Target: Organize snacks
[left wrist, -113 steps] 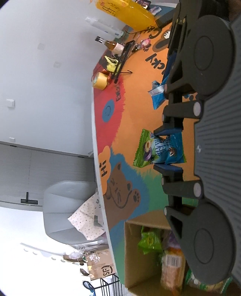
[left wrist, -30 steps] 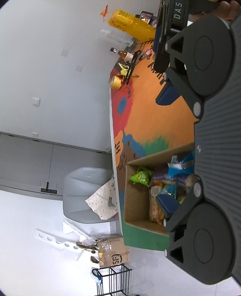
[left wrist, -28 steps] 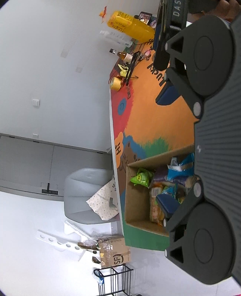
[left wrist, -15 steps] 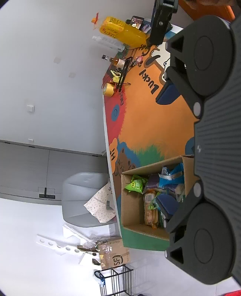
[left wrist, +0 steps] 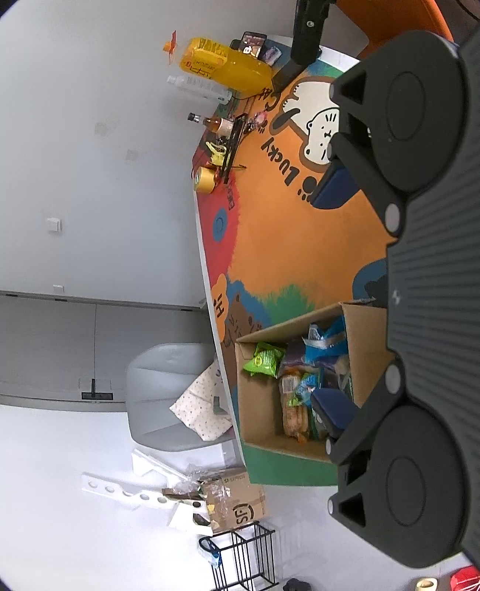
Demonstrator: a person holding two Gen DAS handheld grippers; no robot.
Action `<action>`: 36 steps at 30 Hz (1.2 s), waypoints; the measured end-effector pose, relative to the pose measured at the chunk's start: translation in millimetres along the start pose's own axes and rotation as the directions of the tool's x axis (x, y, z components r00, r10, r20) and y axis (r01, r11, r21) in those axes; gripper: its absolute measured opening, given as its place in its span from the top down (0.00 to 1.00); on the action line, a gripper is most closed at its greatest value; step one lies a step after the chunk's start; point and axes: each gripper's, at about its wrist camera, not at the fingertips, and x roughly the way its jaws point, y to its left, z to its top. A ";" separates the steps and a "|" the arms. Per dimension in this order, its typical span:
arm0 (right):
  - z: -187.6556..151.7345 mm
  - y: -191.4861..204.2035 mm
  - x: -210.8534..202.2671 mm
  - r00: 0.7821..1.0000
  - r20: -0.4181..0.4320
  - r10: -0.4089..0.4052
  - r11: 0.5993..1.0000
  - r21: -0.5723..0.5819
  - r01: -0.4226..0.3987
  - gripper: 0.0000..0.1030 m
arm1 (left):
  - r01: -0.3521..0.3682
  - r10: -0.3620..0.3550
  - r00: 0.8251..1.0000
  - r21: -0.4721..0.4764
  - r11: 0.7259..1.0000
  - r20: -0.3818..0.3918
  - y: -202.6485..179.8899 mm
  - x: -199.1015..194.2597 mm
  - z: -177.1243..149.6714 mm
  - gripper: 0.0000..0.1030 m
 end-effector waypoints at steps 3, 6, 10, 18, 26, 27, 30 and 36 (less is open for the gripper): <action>-1.3 1.4 -2.4 1.000 0.000 0.004 1.000 -0.009 -0.004 0.00 | -0.008 0.008 1.000 -0.002 1.000 0.001 3.6 -2.6 -2.3 0.00; -3.4 0.8 -4.3 1.000 0.000 0.011 1.000 -0.018 -0.011 0.00 | -0.014 0.014 1.000 0.000 1.000 -0.013 9.2 -2.5 -6.6 0.00; -4.0 1.4 -4.1 1.000 -0.007 0.000 1.000 -0.029 0.000 0.00 | -0.020 0.020 1.000 -0.011 1.000 -0.014 17.3 -4.9 -10.2 0.00; -4.3 2.2 -6.5 1.000 -0.003 -0.002 0.999 -0.042 0.002 0.00 | -0.022 0.022 1.000 -0.012 1.000 -0.010 21.6 -5.6 -11.7 0.00; -4.1 3.7 -5.8 1.000 -0.008 0.001 0.999 -0.052 -0.001 0.00 | -0.024 0.024 1.000 -0.019 1.000 -0.019 23.4 -3.4 -13.8 0.00; -4.2 4.0 -5.6 1.000 -0.008 -0.001 0.999 -0.055 0.000 0.00 | -0.024 0.024 1.000 -0.018 1.000 -0.018 23.3 -3.4 -13.8 0.00; -4.4 3.6 -5.7 1.000 -0.007 -0.001 0.999 -0.054 0.001 0.00 | -0.020 0.020 1.000 -0.015 1.000 -0.017 23.4 -3.7 -14.1 0.00; -4.4 3.5 -5.6 1.000 -0.006 -0.020 0.998 -0.057 0.020 0.00 | -0.028 0.028 0.999 -0.005 1.000 -0.024 21.2 0.0 -14.8 0.00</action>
